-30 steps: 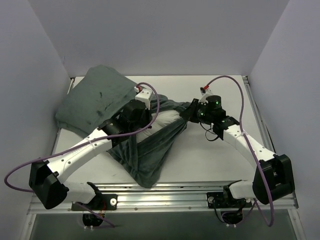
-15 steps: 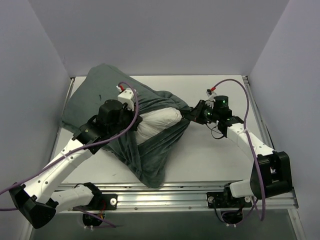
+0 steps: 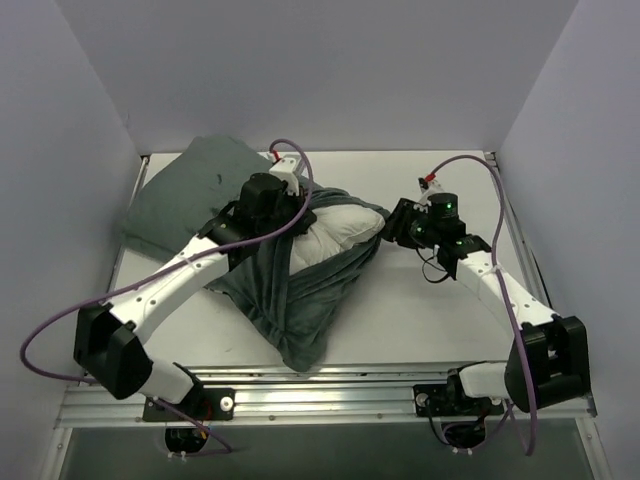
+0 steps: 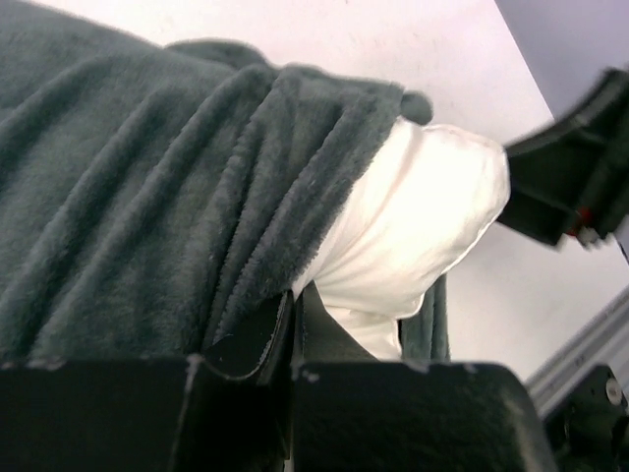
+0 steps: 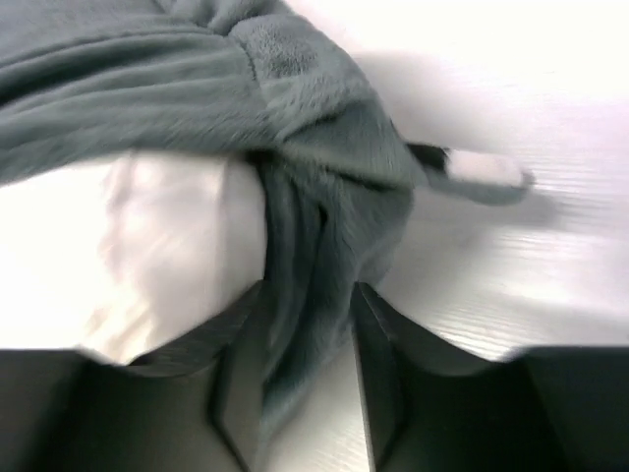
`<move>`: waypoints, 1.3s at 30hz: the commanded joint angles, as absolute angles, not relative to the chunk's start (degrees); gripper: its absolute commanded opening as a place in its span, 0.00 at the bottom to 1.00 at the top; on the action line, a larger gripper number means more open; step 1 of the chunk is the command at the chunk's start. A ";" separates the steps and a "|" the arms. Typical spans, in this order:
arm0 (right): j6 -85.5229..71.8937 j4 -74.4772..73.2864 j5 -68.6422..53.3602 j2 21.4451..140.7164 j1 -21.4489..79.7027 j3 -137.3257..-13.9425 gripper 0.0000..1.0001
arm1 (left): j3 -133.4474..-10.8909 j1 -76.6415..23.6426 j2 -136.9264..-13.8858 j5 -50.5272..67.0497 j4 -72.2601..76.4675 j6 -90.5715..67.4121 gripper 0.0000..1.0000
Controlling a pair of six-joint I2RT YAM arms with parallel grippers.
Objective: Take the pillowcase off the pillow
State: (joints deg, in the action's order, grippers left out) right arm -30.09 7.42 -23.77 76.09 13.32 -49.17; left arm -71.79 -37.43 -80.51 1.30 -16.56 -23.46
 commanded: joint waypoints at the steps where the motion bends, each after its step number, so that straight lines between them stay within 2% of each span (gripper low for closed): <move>1: -26.54 3.34 -11.71 69.53 13.53 -49.92 0.40 | -78.48 -35.33 -84.89 -6.41 -5.03 -22.94 0.02; 3: -25.67 1.41 -9.85 66.72 14.58 -49.57 0.55 | -81.03 -35.77 -88.84 -6.77 -3.70 -22.59 0.02; 6: -25.40 0.44 -8.52 63.73 15.82 -48.96 0.66 | -84.97 -36.04 -92.89 -7.03 -3.87 -21.36 0.02; 8: -26.27 0.44 -8.53 62.41 17.40 -48.78 0.68 | -85.95 -36.21 -93.69 -6.24 -4.39 -20.74 0.03; 10: -28.46 0.79 -7.74 62.05 18.98 -48.17 0.70 | -85.26 -36.91 -92.99 -6.33 -4.05 -20.04 0.15; 11: -29.43 1.57 -7.21 61.96 20.64 -47.82 0.70 | -84.73 -37.09 -91.60 -6.76 -4.04 -19.08 0.28; 14: -32.86 5.09 -5.19 62.93 23.55 -45.62 0.71 | -81.83 -38.32 -87.39 -7.90 -5.88 -17.06 0.33; 17: -33.66 8.26 -5.19 65.21 26.44 -45.09 0.71 | -77.97 -40.69 -81.59 -12.45 -10.10 -14.86 0.54; 18: -33.40 8.70 -5.01 66.00 27.15 -45.35 0.71 | -76.74 -41.56 -79.91 -13.96 -11.06 -14.51 0.67; 21: -32.52 9.14 -4.48 68.90 29.61 -47.45 0.72 | -71.56 -45.60 -73.75 -19.31 -14.58 -14.15 0.82; 25: -31.03 9.84 -4.04 71.80 32.25 -49.65 0.76 | -66.02 -48.34 -68.74 -22.15 -19.24 -18.17 0.88; 33: -23.74 4.84 -0.18 74.53 35.07 -58.69 0.79 | -56.18 -47.90 -63.02 -33.21 -23.55 -26.71 0.88; 38: -16.18 0.62 0.62 79.09 34.98 -66.69 0.87 | -54.14 -45.53 -62.40 -30.86 -22.15 -29.26 0.88; 39: -15.30 0.27 -3.04 80.15 35.07 -67.84 0.88 | -54.14 -45.27 -62.40 -30.07 -21.97 -29.53 0.88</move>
